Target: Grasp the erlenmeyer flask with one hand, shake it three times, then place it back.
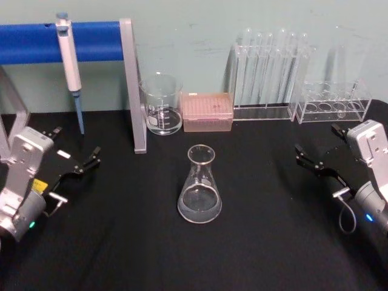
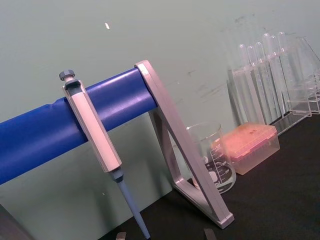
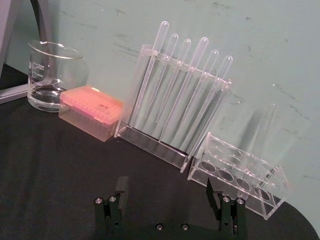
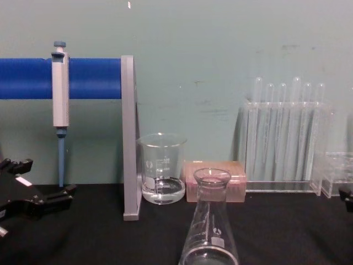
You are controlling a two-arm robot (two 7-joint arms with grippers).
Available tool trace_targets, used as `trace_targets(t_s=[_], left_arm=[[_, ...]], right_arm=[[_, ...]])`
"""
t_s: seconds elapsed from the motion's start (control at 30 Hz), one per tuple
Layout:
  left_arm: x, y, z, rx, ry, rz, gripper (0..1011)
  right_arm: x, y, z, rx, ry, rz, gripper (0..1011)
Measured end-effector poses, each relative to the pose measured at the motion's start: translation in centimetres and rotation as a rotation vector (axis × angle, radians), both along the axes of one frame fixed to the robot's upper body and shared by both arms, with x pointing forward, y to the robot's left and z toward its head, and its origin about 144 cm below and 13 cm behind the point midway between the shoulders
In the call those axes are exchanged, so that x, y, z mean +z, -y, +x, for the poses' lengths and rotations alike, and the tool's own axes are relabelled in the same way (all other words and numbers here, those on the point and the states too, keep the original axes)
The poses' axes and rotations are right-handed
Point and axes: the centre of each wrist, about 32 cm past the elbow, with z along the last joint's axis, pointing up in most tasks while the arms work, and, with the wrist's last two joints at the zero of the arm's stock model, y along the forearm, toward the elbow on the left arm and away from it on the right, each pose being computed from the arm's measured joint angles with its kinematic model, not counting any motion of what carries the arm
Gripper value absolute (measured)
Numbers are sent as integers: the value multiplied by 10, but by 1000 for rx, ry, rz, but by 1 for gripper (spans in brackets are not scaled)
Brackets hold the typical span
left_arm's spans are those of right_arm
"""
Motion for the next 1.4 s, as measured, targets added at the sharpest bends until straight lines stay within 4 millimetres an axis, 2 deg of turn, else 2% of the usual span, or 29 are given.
trace_targets(t_s=[1.13, 1.4], left_arm=[[0, 0, 0, 0, 0, 0, 1001], [0, 0, 0, 0, 0, 0, 1001]], right_arm=[[0, 0, 0, 0, 0, -1, 1003], [5, 1, 0, 56, -19, 49, 1003]])
